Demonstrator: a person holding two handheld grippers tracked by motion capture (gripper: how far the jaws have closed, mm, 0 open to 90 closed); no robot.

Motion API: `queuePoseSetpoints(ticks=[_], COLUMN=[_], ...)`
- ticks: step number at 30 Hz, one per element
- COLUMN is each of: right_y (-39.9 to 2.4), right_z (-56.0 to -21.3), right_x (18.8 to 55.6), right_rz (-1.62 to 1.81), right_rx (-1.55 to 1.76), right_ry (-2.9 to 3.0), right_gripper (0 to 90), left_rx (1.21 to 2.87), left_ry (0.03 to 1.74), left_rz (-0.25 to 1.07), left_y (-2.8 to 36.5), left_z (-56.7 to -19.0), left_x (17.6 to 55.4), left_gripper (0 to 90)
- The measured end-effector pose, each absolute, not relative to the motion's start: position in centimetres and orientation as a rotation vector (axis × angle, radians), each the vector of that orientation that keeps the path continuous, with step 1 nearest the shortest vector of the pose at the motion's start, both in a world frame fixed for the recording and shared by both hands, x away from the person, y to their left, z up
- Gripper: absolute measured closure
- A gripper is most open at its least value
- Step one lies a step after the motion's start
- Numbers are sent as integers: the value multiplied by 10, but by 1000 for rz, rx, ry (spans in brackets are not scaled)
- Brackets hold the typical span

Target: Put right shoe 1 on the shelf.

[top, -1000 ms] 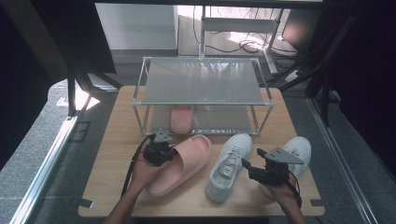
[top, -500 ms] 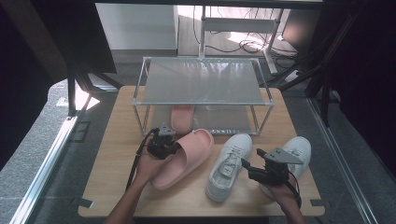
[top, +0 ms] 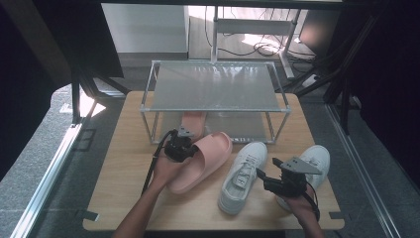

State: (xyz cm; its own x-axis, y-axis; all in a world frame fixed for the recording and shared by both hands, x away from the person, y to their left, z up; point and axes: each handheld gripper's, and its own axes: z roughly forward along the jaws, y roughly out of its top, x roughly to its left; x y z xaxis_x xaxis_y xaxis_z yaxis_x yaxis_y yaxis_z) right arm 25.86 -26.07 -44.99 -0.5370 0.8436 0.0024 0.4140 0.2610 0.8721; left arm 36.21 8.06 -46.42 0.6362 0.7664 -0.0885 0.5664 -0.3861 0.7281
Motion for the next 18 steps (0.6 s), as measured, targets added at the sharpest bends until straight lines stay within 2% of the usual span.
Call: queuePoseSetpoints(ticks=[18], right_y=[-261], right_z=[-450], right_x=[258], right_rz=[1217], right_rx=[1135], right_ry=[2067], right_gripper=[291], left_rx=[2099], left_ry=[1071], left_rz=[351], left_y=[49], left_z=[-469], left_x=[394], left_gripper=[841])
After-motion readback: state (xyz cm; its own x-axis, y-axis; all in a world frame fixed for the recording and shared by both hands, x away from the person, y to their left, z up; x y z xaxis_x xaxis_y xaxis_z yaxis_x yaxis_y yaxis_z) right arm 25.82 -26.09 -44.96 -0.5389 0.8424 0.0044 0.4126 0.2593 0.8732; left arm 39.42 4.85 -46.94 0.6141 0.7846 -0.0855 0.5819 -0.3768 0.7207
